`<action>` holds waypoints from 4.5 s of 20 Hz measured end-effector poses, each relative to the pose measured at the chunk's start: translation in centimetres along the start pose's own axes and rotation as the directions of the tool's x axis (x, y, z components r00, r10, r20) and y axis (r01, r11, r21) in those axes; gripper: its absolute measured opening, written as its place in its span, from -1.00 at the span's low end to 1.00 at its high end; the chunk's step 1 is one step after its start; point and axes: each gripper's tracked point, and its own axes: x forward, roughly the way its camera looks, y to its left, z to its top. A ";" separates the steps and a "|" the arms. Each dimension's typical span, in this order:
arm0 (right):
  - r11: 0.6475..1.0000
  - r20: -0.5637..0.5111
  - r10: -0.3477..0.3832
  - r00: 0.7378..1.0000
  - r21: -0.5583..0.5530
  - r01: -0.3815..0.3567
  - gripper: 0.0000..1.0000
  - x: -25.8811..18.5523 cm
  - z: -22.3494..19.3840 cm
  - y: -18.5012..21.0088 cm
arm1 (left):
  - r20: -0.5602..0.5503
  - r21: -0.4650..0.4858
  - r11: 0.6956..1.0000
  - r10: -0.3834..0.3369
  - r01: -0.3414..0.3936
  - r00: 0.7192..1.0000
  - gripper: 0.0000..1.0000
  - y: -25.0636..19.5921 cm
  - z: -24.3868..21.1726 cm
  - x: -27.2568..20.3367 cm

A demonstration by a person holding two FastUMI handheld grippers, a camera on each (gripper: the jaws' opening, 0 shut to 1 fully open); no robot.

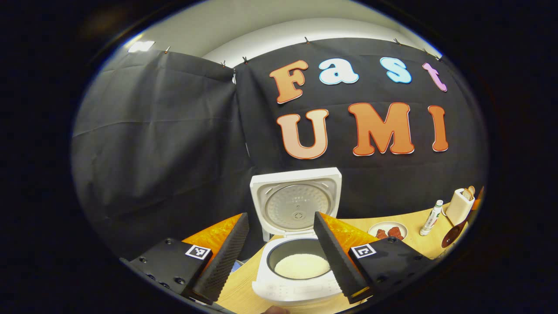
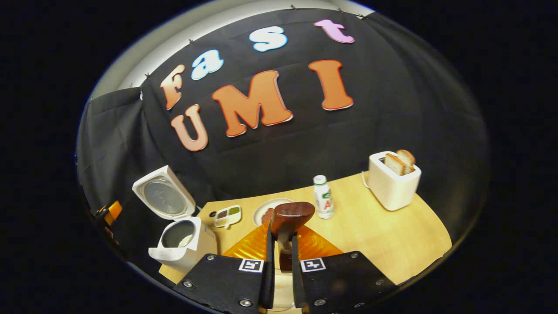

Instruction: Close the left gripper, press the button to open the rice cooker; take a wooden spoon from the chopstick holder with the right hand, scoop a spoonful of rice and pour it into the rice cooker, then put the wooden spoon back into the chopstick holder.

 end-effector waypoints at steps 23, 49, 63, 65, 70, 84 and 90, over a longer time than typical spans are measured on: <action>0.950 -0.085 -0.202 0.976 0.225 0.216 0.01 0.0 -10.4 -14.1 | -0.305 -0.116 0.991 -0.103 0.071 0.947 0.97 -4.4 2.7 26.3; 0.998 0.187 -0.002 0.982 -0.067 0.014 0.65 -3.6 6.2 -4.0 | -0.615 -0.134 0.984 -0.174 0.116 0.769 1.00 -7.2 -14.6 4.4; 0.948 0.401 0.198 0.894 -0.309 -0.072 0.79 -4.2 15.3 9.6 | 0.026 -0.078 0.981 -0.176 0.178 0.984 0.96 -9.8 4.5 -6.6; 0.943 0.404 0.211 0.890 -0.326 -0.075 0.70 -3.7 15.3 10.7 | 0.062 -0.046 0.981 -0.183 0.186 0.981 0.99 -10.7 4.9 -7.3; 0.944 0.412 0.212 0.886 -0.322 -0.077 0.70 -3.2 15.3 11.3 | 0.124 -0.010 0.975 -0.220 0.223 0.967 0.99 -12.6 6.1 -8.1; 0.940 0.475 0.197 0.858 -0.341 -0.026 0.79 -4.6 16.1 10.4 | 0.179 -0.025 0.967 -0.246 0.254 0.953 1.00 -14.0 7.5 -8.9; 0.933 0.492 0.233 0.839 -0.357 -0.050 0.70 -4.9 16.5 11.6 | 0.199 -0.037 0.975 -0.206 0.217 0.958 0.97 -12.6 8.0 -9.3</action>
